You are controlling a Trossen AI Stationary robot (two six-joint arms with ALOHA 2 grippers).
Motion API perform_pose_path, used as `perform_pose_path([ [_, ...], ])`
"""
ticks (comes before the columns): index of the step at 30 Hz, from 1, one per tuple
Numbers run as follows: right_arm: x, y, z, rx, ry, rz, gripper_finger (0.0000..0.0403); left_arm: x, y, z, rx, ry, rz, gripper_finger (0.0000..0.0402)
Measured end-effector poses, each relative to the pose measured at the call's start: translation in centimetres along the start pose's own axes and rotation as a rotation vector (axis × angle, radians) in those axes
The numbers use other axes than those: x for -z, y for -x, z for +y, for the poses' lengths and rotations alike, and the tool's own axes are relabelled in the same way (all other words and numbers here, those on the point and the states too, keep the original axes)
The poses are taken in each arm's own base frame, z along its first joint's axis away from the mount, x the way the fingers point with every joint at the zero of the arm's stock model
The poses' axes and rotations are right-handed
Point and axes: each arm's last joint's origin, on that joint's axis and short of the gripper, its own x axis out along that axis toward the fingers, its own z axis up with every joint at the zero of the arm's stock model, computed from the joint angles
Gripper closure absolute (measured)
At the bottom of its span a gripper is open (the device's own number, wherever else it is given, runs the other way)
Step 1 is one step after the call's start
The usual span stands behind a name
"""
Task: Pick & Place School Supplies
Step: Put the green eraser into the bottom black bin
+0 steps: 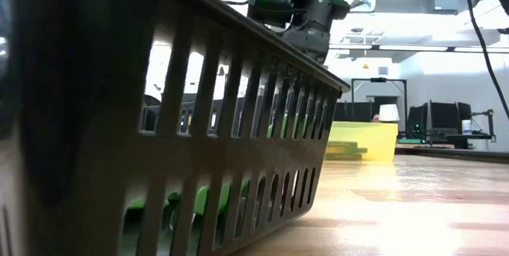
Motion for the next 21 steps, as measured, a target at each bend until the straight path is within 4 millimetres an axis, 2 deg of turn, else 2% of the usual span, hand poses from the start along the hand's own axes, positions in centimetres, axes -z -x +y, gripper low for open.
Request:
perform_pose_path([
  [5, -0.2, 0.3, -1.8, 0.026, -0.034, -0.019, 0.0248, 0.1, -0.2, -0.1, -0.005, -0.006, 0.002, 0.0278],
  [9, 0.5, -0.8, -2.0, 0.001, -0.055, -0.030, 0.0226, 0.1, -0.2, -0.1, -0.004, -0.006, 0.003, 0.0271],
  [15, 2.4, -2.8, -1.6, -0.020, -0.064, -0.002, 0.0235, 0.1, -0.2, -0.1, -0.004, -0.025, 0.003, 0.0270],
  [21, 2.4, -3.0, -1.8, -0.026, -0.088, -0.037, 0.0257, 0.1, -0.2, -0.1, -0.004, -0.027, 0.003, 0.0270],
])
